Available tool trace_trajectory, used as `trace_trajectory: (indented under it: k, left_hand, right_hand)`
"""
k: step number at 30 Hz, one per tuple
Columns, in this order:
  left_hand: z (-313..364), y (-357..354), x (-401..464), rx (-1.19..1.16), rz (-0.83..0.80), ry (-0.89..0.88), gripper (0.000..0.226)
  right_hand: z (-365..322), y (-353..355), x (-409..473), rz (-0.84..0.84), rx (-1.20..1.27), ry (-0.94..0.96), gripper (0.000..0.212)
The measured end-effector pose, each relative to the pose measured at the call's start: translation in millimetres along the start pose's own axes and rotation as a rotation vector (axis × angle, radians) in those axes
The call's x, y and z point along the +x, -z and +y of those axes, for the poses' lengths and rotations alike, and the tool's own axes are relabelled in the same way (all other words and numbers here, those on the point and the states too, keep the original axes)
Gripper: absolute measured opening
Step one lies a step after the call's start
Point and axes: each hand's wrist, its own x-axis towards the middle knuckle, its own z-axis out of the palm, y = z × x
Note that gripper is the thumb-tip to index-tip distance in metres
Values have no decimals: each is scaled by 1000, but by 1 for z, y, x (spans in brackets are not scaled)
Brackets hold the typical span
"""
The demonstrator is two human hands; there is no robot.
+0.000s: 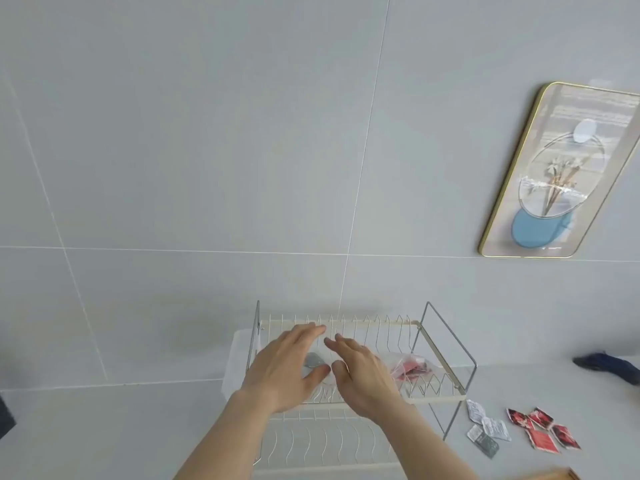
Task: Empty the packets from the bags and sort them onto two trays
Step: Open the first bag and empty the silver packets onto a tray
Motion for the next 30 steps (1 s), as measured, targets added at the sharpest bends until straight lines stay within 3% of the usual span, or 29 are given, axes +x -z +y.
trace_trajectory:
  k: [7,13,17,21,30]
  left_hand:
    - [-1,-3,-7,-26,-167,74,55]
    - [-2,-1,-12,17,-191,72,27]
    - [-4,2,-11,-5,-132,68,15]
    - [-1,17,1,-16,-10,76,19]
    - [45,80,28,-294,313,21,11]
  right_hand:
    - [0,-5,-5,-61,55,-22,47]
    - [0,-6,-7,-84,-10,-7,45]
    - [6,-7,-5,-43,-20,17,35]
    - [3,7,5,78,32,41,20]
    - [-28,87,15,314,572,43,8]
